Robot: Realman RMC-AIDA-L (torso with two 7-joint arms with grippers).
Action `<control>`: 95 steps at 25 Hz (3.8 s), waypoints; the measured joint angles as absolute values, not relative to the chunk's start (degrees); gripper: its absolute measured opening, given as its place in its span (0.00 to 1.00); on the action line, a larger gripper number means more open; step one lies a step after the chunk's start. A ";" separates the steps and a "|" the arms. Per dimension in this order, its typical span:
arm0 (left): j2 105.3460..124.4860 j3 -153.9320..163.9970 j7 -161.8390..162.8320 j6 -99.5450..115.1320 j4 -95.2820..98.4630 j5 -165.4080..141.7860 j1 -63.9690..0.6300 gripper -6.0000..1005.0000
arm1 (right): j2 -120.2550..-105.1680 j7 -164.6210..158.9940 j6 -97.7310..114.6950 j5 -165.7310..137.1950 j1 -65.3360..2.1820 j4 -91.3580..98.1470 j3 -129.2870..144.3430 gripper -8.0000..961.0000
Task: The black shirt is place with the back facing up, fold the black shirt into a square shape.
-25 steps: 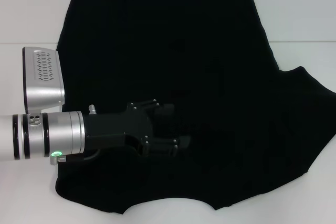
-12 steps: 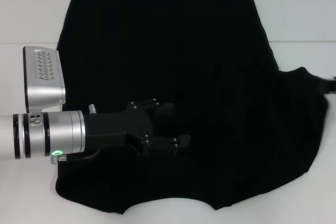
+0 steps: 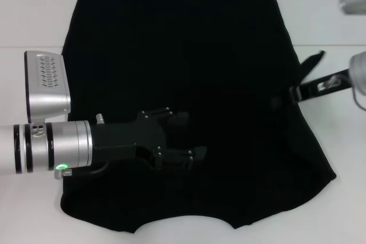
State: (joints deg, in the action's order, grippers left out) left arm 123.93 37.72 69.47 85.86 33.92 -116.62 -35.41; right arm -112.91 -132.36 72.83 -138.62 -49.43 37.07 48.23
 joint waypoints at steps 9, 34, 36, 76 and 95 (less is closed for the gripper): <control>123.93 36.57 69.60 85.79 33.92 -116.63 -35.19 0.89 | -112.92 -136.08 74.88 -141.41 -49.85 37.87 53.18 0.14; 122.60 32.76 88.91 91.95 57.06 -129.85 -27.39 0.89 | -119.32 -104.06 64.77 -115.47 -42.55 32.55 46.91 0.66; 122.83 32.04 88.82 91.78 59.40 -132.18 -26.41 0.89 | -119.45 -104.04 62.57 -115.04 -42.97 31.91 47.12 0.66; 124.54 38.53 84.03 81.63 59.42 -143.47 -24.27 0.71 | -118.56 -104.19 59.61 -108.27 -43.70 31.36 46.67 0.65; 124.36 36.17 84.34 83.16 59.28 -141.05 -24.29 0.13 | -117.91 -104.31 59.77 -108.62 -42.95 31.14 47.01 0.65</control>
